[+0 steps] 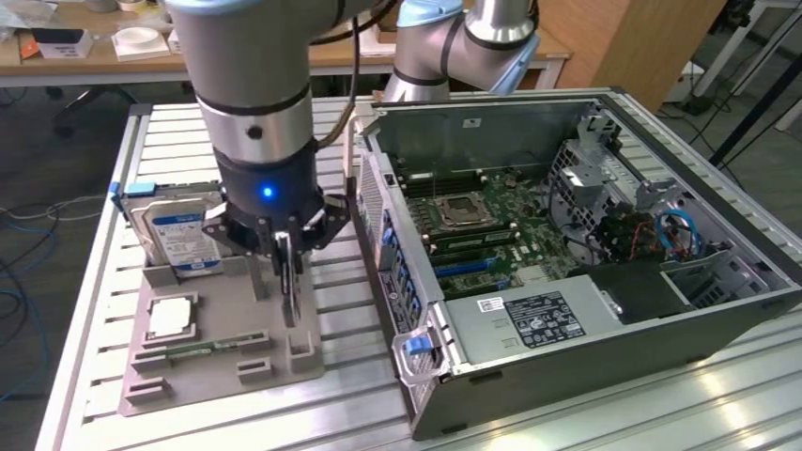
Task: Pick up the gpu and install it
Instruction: 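Pick up the gpu and move the gpu toward the slot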
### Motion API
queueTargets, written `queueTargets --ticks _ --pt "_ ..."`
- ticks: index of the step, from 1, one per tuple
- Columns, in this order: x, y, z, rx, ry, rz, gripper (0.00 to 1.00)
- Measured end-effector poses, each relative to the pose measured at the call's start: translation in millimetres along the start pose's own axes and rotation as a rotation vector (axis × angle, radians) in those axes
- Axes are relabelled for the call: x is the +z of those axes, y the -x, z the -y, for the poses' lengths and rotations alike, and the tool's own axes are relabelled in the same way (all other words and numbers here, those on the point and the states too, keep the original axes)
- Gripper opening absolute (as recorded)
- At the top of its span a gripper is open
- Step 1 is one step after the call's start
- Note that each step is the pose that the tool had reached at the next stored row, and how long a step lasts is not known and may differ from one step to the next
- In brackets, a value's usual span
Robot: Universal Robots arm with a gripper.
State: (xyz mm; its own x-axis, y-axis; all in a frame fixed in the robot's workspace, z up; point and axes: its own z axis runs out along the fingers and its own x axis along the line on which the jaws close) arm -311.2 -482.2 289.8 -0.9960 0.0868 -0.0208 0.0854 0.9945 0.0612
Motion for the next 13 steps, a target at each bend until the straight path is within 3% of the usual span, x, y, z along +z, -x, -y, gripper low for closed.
queueTargets --ticks 13 --pt "-58.8 1.0 -3.6 0.0 0.0 0.0 0.27"
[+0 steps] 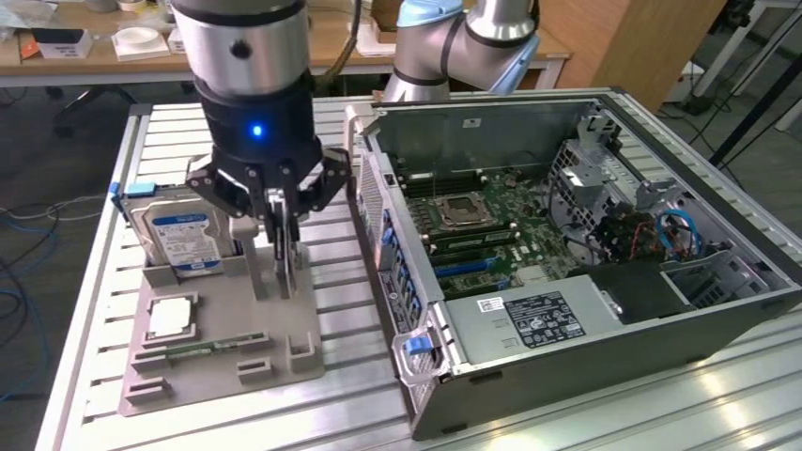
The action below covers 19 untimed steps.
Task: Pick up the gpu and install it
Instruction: 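Pick up the gpu and move the gpu toward the slot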
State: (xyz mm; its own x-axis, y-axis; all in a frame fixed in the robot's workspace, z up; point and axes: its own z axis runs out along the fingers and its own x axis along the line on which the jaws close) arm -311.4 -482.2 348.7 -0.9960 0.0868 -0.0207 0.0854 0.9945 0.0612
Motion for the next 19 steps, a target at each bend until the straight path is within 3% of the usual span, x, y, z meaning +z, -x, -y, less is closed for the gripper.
queueTargets --ticks 16,19 --pt "-72.8 1.5 -4.5 0.0 0.0003 0.0 0.27" --pt "-77.3 1.5 -4.8 0.001 0.0018 -0.0001 0.27"
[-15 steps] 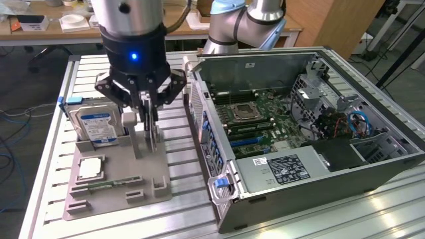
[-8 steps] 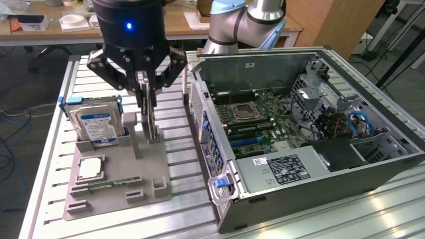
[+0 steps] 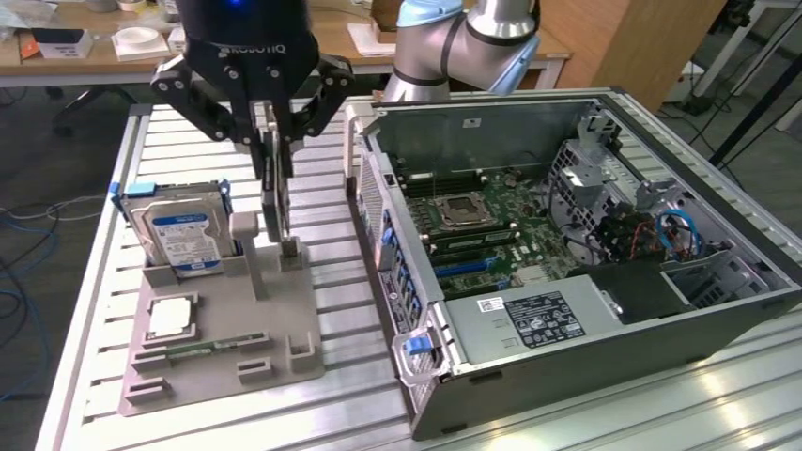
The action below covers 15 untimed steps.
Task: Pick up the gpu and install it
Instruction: 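Pick up the gpu and move the gpu toward the slot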
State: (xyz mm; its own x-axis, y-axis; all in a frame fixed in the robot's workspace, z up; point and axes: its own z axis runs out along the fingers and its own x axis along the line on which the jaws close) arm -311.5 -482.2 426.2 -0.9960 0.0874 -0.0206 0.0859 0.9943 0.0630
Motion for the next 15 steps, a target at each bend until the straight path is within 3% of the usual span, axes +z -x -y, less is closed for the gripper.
queueTargets --ticks 4,15 --pt "-0.1 2.4 -0.2 0.0 -0.0001 -0.0004 0.27" --pt "1.4 52.0 -4.4 -0.001 0.0 -0.001 0.27"
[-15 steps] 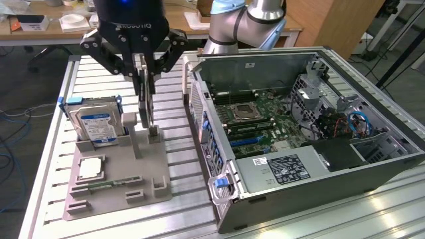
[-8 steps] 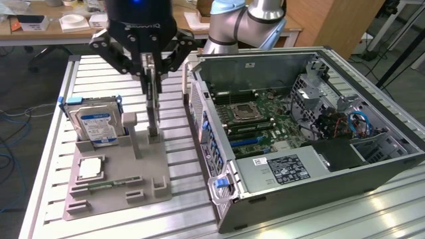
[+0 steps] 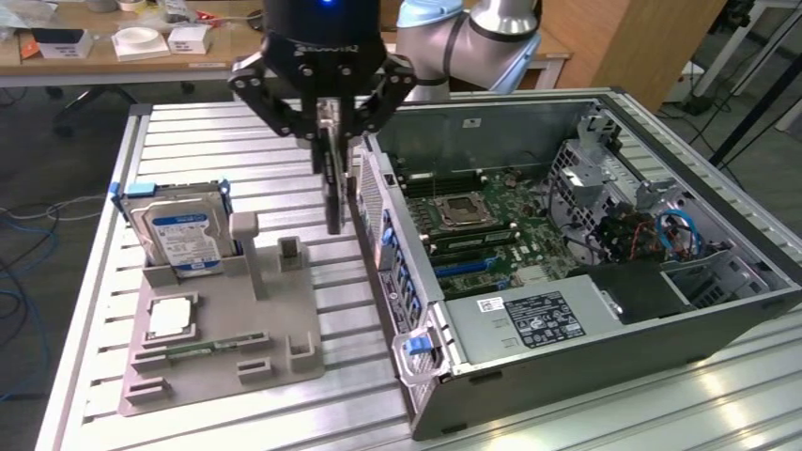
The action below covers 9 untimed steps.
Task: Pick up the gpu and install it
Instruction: 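Pick up the gpu and move the gpu toward the slot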
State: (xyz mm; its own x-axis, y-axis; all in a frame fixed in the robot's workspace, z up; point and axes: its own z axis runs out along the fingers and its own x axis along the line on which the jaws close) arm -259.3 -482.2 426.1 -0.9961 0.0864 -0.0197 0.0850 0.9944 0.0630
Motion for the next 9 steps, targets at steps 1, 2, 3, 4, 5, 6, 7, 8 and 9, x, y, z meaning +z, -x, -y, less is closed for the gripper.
queueTargets --ticks 1,2,3,4,5,6,7,8,9 --pt "0.1 4.5 -0.4 0.0 -0.0001 0.0 0.27" --pt "0.2 8.9 -0.8 0.0 -0.0001 0.0 0.27" --pt "0.3 13.7 -1.2 0.0 0.0 -0.0001 0.27" --pt "0.4 18.3 -1.6 -0.001 -0.0001 -0.0001 0.27" --pt "0.5 22.8 -2.0 -0.001 -0.0001 -0.0001 0.27" --pt "0.7 27.2 -2.3 -0.001 0.0 0.0 0.27" --pt "0.8 31.7 -2.7 -0.001 0.0 0.0 0.27" --pt "0.9 36.2 -3.1 -0.002 -0.0001 -0.0001 0.27" --pt "1.0 40.7 -3.5 -0.002 -0.0001 -0.0002 0.27"
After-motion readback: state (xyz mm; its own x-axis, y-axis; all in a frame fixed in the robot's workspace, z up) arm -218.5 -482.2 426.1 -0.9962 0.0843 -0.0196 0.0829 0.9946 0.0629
